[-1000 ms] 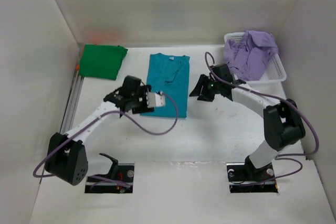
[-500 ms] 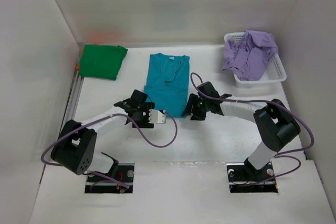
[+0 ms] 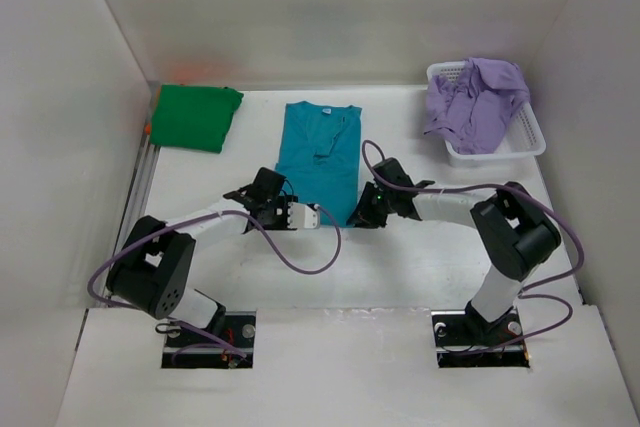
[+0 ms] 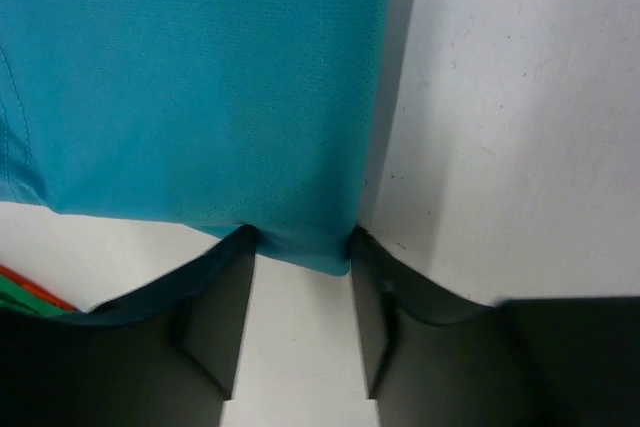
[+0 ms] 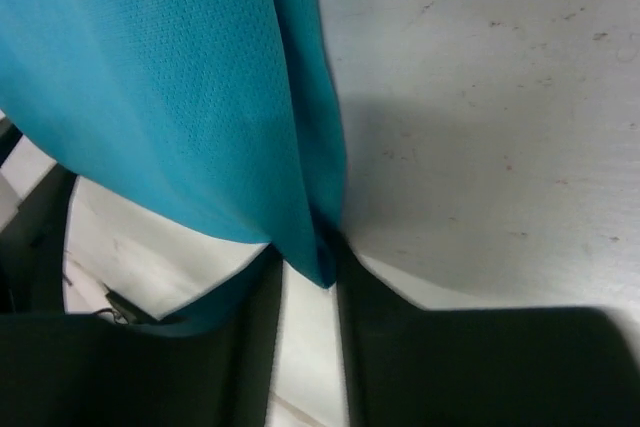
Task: Fold and stack the t-shirts
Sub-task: Grab one side of the 2/3 rectangular tshirt with both arms, then fold the long partially folded tshirt into a neat square
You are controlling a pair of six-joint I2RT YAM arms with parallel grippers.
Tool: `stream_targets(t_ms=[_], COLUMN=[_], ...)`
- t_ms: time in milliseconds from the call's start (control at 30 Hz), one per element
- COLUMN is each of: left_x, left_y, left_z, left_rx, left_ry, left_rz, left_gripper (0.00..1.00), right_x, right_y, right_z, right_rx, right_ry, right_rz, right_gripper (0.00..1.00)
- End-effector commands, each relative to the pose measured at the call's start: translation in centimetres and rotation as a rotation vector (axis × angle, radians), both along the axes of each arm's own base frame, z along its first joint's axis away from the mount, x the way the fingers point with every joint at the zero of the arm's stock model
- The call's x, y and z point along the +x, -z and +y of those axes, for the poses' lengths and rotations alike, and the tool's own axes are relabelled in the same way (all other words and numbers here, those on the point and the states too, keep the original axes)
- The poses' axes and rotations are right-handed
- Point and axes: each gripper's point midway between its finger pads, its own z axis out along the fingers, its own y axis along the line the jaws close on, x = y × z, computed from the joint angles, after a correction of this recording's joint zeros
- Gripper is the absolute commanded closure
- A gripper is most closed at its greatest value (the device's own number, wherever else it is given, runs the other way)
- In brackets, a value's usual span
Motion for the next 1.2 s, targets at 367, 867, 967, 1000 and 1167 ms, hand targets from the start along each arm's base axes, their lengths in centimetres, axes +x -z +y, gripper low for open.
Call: stream_targets(t_ms=[367, 867, 967, 1000, 1167], left_x=[-3.3, -18.2, -21.1, -22.1, -24.1], left_y=[0.3, -5.7, -8.1, -8.8, -12.8], left_z=[0.0, 1.8, 2.5, 2.8, 3.1], left_rx=[-0.041, -0.054, -0.020, -0.008, -0.038], left_ry=[-0.084, -0.132, -0.100, -0.093, -0.095], left_rz=[0.159, 0.409, 0.469, 0.491, 0.544], left_gripper=[0.98, 1.00, 1.00, 1.00, 1.00], right_x=[-1.4, -16.2, -20.3, -21.5, -23.9], right_y=[-1.4, -5.4, -7.5, -8.4, -13.0], right_z=[1.0, 1.8, 1.7, 1.6, 0.9], right_rx=[0.030, 0.055, 0.064, 0.069, 0.118], right_ry=[-0.035, -0.206, -0.241, -0.249, -0.235], right_rz=[-0.009, 0.026, 0.044, 0.045, 0.025], right_gripper=[1.00, 1.00, 1.00, 1.00, 1.00])
